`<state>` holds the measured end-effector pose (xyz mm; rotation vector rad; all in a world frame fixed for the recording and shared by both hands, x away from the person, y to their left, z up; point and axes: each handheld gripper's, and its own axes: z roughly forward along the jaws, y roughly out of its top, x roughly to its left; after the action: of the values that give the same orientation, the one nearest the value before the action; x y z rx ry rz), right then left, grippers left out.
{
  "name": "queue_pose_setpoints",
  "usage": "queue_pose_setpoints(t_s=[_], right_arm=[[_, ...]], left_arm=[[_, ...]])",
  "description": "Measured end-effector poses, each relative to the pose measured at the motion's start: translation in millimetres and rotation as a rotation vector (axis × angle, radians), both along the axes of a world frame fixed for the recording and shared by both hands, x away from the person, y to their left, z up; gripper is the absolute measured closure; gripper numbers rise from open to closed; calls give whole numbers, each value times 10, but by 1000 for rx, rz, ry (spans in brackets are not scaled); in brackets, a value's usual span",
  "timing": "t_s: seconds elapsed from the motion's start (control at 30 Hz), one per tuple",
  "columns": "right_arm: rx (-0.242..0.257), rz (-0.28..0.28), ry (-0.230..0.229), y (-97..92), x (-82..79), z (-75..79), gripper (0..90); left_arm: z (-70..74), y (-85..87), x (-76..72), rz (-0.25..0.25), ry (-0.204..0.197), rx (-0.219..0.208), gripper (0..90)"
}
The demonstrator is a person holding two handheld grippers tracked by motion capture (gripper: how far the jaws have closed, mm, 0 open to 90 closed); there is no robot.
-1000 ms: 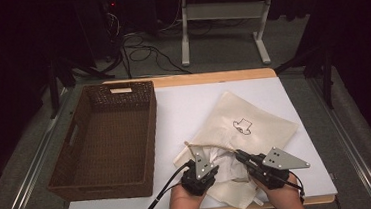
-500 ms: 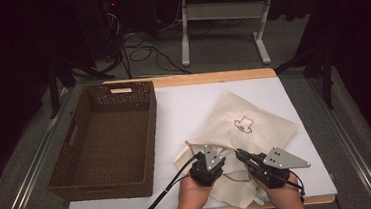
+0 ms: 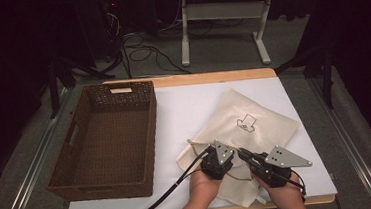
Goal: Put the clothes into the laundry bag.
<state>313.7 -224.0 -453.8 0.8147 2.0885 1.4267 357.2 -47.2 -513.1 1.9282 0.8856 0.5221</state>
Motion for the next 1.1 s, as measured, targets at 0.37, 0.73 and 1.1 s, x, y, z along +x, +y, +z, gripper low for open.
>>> queue_pose_setpoints(t_s=[0.37,0.73,1.1], right_arm=[[-4,1,12,-13,8,-18,881],[-8,3,10,-14,5,-23,879],[-7,8,9,-12,-8,-19,878]], left_arm=[[40,102,-140,-7,7,-9,358],[136,453,-505,-52,7,-61,337],[242,1124,-873,-28,12,-31,320]])
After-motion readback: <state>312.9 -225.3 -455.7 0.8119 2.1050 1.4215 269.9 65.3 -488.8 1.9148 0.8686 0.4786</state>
